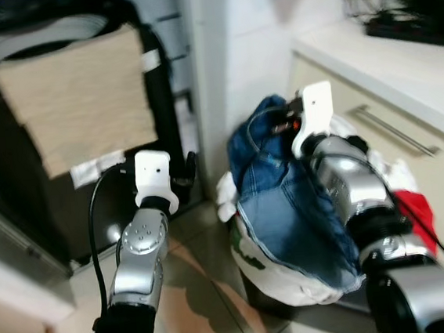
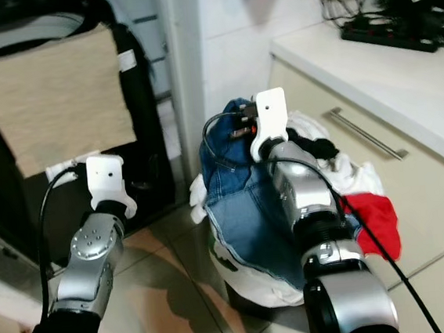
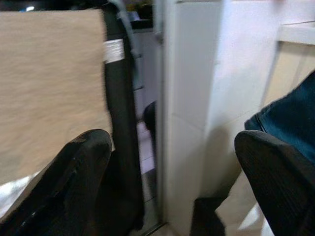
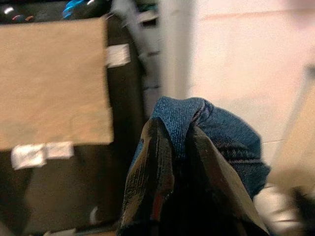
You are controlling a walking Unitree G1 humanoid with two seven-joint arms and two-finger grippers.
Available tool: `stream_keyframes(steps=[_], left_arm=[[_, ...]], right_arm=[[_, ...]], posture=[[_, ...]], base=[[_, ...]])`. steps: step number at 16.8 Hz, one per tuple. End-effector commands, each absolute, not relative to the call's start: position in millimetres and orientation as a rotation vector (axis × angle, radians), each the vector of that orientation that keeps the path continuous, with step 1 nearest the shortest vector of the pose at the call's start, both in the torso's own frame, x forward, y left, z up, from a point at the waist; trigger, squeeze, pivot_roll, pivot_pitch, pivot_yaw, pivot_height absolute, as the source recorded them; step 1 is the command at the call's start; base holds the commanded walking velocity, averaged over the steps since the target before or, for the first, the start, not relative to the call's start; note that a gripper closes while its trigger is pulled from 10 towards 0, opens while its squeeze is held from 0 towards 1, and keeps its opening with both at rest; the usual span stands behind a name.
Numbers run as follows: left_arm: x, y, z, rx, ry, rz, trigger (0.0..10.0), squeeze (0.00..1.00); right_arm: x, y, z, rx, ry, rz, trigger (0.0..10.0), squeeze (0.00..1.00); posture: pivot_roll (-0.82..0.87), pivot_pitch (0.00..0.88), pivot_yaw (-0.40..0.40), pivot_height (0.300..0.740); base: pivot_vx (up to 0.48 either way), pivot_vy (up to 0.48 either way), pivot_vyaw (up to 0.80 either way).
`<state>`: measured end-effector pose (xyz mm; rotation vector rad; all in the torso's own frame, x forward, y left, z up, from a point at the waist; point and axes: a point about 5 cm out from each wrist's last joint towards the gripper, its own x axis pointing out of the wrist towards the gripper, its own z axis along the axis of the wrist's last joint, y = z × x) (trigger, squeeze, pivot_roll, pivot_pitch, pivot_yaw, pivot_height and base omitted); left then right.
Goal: Clothes washing
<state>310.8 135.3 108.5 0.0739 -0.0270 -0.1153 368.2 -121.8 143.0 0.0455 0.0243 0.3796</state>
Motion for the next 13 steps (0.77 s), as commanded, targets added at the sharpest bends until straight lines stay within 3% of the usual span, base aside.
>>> stream_keyframes(steps=[1,4,10,12,13], left_arm=[[311,136,109,0.063,-0.035,-0.105,10.0,0.0],[309,138,111,0.059,-0.048,-0.092,10.0,0.0],[309,137,109,0.061,-0.048,-0.081,10.0,0.0],[309,144,111,0.067,-0.053,-0.03,10.0,0.0],[307,161,111,0.079,-0.052,0.063,10.0,0.0]], right_arm=[[365,-117,145,0.037,0.001,0.403,0.0,0.0],[357,-107,138,0.061,0.009,0.432,0.0,0.0],[357,-119,136,0.038,-0.027,0.388,0.0,0.0],[359,-133,133,0.016,-0.028,0.299,0.0,0.0],[358,-153,125,0.013,0.002,0.193,0.0,0.0]], posture=[[0.01,0.0,-0.02,0.74],[0.02,0.0,-0.026,0.74],[0.02,0.0,-0.031,0.74],[0.02,0.0,-0.031,0.74],[0.02,0.0,-0.032,0.74]], base=[[0.0,0.0,0.8],[0.0,0.0,0.8],[0.0,0.0,0.8],[0.0,0.0,0.8],[0.0,0.0,0.79]])
